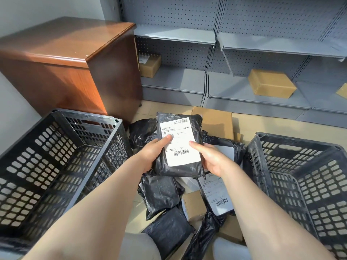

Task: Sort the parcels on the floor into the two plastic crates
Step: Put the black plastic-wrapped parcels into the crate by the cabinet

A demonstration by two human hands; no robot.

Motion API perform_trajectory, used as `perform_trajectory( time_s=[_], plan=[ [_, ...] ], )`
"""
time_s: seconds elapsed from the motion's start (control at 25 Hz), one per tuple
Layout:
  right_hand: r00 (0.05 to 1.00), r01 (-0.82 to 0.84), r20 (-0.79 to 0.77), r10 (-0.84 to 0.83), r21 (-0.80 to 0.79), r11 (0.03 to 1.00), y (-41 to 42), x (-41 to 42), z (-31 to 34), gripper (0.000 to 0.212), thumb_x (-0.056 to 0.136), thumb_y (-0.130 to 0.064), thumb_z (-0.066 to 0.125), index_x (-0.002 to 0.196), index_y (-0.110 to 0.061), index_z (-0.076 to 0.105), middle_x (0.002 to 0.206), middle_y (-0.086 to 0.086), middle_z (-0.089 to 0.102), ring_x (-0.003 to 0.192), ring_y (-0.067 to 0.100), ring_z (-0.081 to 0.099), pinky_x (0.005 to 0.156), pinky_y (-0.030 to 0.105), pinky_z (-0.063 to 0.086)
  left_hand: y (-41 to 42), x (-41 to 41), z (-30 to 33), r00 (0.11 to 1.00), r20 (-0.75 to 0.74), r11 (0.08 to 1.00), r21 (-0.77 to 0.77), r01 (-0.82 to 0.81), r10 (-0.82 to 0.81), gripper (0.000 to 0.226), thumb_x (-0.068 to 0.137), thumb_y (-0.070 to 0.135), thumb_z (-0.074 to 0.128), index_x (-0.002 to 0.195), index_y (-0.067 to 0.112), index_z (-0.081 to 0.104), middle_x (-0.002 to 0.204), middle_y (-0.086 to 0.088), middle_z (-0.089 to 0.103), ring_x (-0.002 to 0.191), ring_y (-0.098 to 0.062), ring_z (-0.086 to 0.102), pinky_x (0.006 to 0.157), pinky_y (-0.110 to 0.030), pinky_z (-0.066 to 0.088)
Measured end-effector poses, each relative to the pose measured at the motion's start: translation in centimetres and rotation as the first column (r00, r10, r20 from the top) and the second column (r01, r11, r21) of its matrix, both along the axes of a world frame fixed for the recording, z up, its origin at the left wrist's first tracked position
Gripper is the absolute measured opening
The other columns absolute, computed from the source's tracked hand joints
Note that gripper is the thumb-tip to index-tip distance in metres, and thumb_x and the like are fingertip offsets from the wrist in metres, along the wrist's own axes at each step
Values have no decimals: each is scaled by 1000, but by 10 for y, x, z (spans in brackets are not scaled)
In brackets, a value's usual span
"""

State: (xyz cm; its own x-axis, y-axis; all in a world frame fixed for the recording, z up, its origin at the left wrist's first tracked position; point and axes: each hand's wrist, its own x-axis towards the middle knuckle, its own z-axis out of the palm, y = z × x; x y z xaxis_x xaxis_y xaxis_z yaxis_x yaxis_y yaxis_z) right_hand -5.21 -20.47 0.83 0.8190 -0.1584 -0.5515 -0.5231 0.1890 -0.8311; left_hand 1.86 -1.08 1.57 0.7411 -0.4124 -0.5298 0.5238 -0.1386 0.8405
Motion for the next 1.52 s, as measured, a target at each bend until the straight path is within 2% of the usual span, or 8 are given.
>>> perform_trajectory(
  time_s=[0.2, 0.32, 0.4, 0.56, 0.76, 1.12, 1.36, 1.52],
  plan=[
    [983, 180, 33, -182, 42, 983, 8, 12, 3, 35, 93, -30, 68, 122, -10, 64, 107, 8, 76, 96, 24, 72, 77, 37, 58, 6, -3, -4, 1000, 12, 998, 69, 5, -6, 49, 83, 56, 67, 120, 26, 56, 119, 9, 63, 109, -18, 63, 87, -39, 59],
    [982, 187, 37, -187, 12, 982, 29, 27, 10, 45, 90, -35, 71, 125, -8, 61, 108, 8, 75, 96, 26, 73, 86, 44, 58, 20, -4, -3, 998, -62, 999, -35, 5, -7, 31, 85, 44, 72, 108, 30, 56, 115, 5, 66, 112, -24, 64, 93, -44, 56],
    [985, 170, 32, -170, -2, 985, 49, 37, 14, 45, 91, -36, 70, 124, -8, 60, 110, 8, 75, 100, 27, 71, 94, 48, 55, 38, 6, 1, 997, -71, 999, -48, 9, -12, 42, 83, 42, 75, 119, 27, 58, 113, 0, 73, 105, -23, 70, 89, -41, 58],
    [989, 94, 108, -99, 49, 994, 101, 56, 14, 26, 96, -39, 62, 114, -19, 59, 116, 5, 71, 102, 24, 68, 91, 44, 55, 95, 35, 11, 997, 77, 999, -30, 22, -19, 48, 88, 40, 70, 131, 27, 54, 121, 3, 71, 110, -17, 68, 85, -39, 58],
    [981, -156, 91, 174, -171, 973, 164, 88, 10, 51, 97, -57, 48, 128, -16, 49, 116, 14, 66, 105, 29, 67, 88, 43, 58, 183, 51, -11, 960, 215, 984, -56, -169, 177, 42, 96, 35, 60, 136, 30, 48, 125, 4, 68, 112, -20, 67, 91, -46, 56],
    [787, -329, 165, 595, -704, 630, 243, 134, -27, 52, 103, -43, 44, 151, -25, 35, 158, -5, 33, 145, 18, 29, 115, 37, 29, 288, 79, -80, 770, 51, 772, -62, -633, 636, 21, 100, 26, 50, 119, 17, 56, 110, -5, 72, 94, -20, 72, 74, -34, 58],
    [734, -265, 90, 673, -874, 407, 266, 161, -66, 63, 101, -50, 41, 156, -27, 23, 167, -4, 0, 153, 16, -4, 122, 38, 10, 321, 95, -134, 768, 59, 759, 122, -640, 638, 11, 102, 20, 48, 101, 21, 58, 98, -2, 71, 68, -10, 73, 57, -25, 56],
    [726, -230, 48, 686, -924, 307, 270, 169, -82, 63, 101, -49, 38, 157, -23, 22, 167, 1, -5, 153, 18, -10, 124, 40, 3, 327, 99, -169, 800, 40, 777, 215, -592, 599, 15, 103, 18, 47, 101, 18, 62, 94, -5, 70, 73, -17, 70, 51, -23, 56]
  ],
)
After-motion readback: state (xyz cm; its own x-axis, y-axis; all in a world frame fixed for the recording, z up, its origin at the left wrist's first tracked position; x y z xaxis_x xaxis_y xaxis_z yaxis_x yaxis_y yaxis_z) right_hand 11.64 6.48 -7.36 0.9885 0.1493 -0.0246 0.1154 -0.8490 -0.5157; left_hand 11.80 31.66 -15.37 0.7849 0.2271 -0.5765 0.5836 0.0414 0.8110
